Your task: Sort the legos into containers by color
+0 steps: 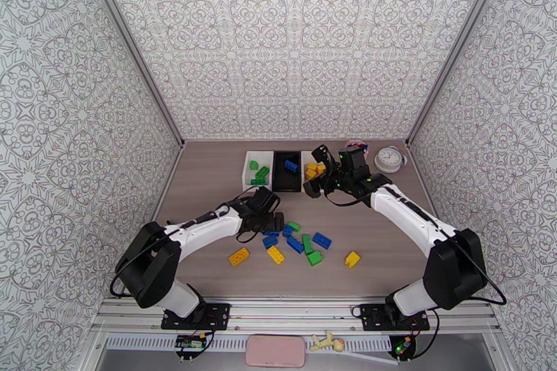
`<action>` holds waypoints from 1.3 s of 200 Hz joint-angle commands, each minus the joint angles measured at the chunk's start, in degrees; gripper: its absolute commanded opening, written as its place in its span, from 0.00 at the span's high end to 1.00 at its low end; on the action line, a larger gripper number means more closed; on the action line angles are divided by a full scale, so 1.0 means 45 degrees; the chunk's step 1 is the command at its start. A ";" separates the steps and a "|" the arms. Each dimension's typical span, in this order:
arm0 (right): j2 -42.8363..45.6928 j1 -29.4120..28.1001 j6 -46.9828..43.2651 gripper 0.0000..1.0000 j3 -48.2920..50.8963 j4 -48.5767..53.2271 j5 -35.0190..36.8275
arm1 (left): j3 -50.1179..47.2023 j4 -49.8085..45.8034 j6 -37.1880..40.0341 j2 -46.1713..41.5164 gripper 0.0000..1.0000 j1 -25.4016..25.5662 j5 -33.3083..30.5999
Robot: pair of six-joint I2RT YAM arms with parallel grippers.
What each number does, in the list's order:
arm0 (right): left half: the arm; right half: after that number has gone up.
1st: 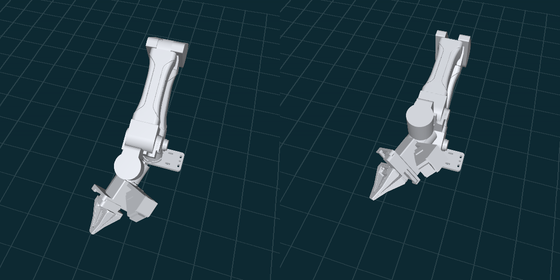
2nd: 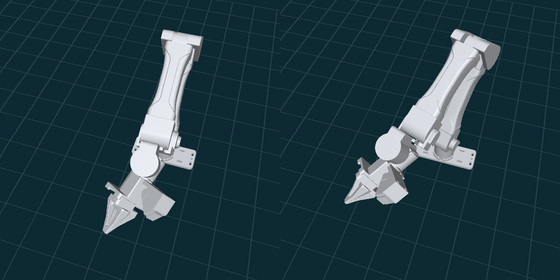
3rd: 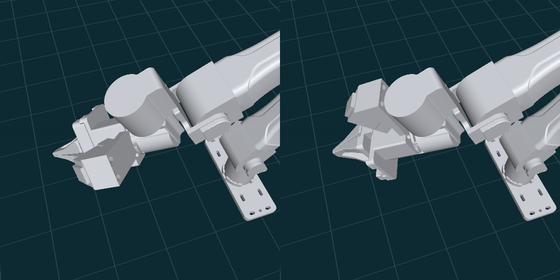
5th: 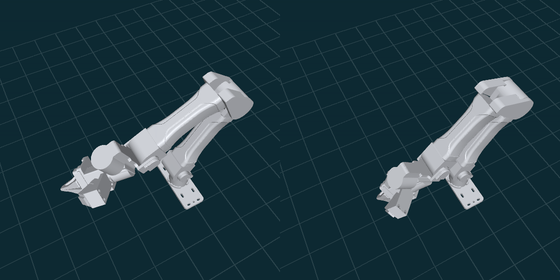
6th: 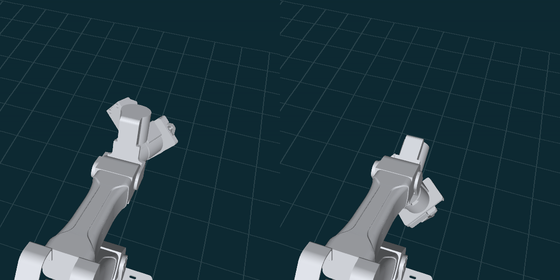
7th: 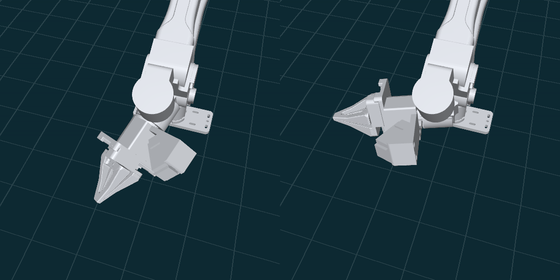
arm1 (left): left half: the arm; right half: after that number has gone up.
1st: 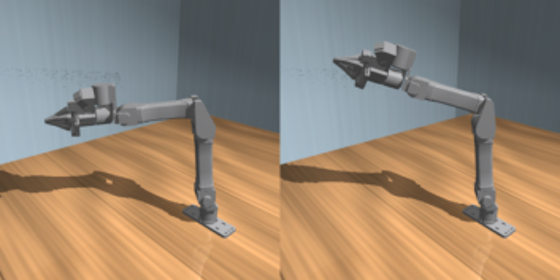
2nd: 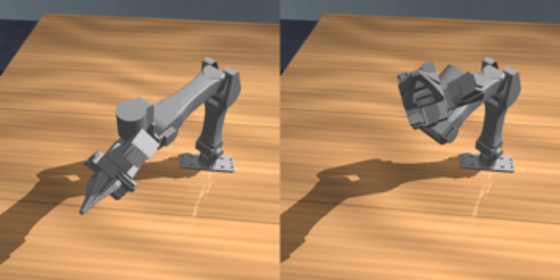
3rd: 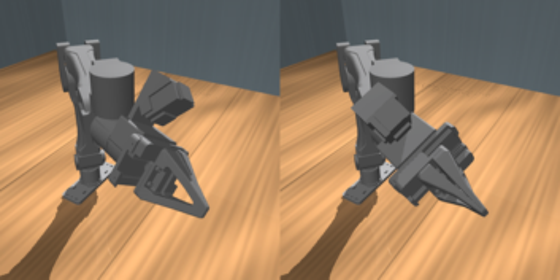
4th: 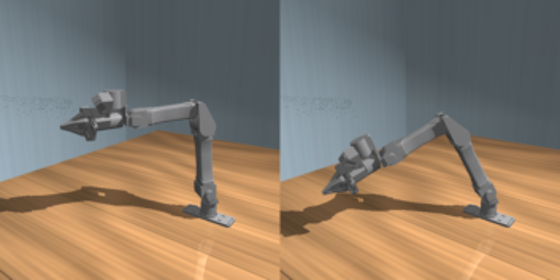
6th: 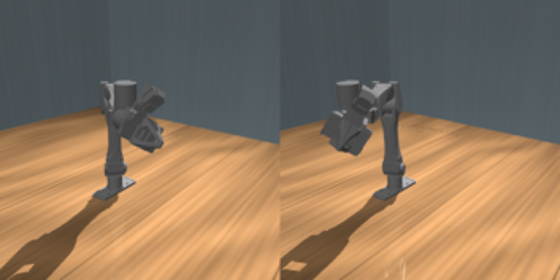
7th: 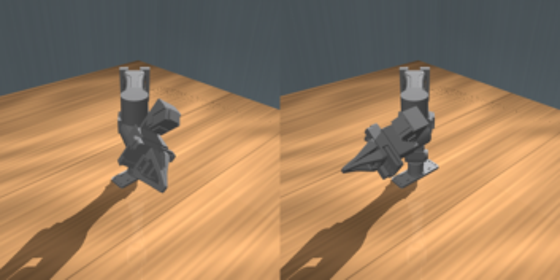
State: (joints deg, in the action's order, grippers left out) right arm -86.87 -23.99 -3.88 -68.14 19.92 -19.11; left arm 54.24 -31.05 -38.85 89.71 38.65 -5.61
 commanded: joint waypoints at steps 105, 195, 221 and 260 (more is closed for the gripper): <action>0.0730 -0.1119 -0.0154 0.00 0.1131 -0.0767 0.0029 | -0.0373 0.0629 0.0170 0.0622 0.12 -0.0125 0.1036; 0.0613 -0.1290 -0.0290 0.00 0.1034 -0.0865 0.0029 | -0.0157 0.0696 0.0825 0.1548 0.12 -0.0053 0.1485; 0.0594 -0.1292 -0.0290 0.00 0.1001 -0.0853 0.0029 | 0.0093 0.0478 0.0928 0.1822 0.15 0.0023 0.1295; 0.0594 -0.1310 -0.0369 0.00 0.0999 -0.0833 0.0029 | 0.0193 0.0358 0.0919 0.1688 0.27 0.0031 0.1105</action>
State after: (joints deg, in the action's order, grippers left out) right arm -83.96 -29.32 -4.56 -63.83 16.97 -19.55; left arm 53.95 -28.36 -35.35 96.44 38.46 -0.89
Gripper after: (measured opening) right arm 0.995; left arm 0.758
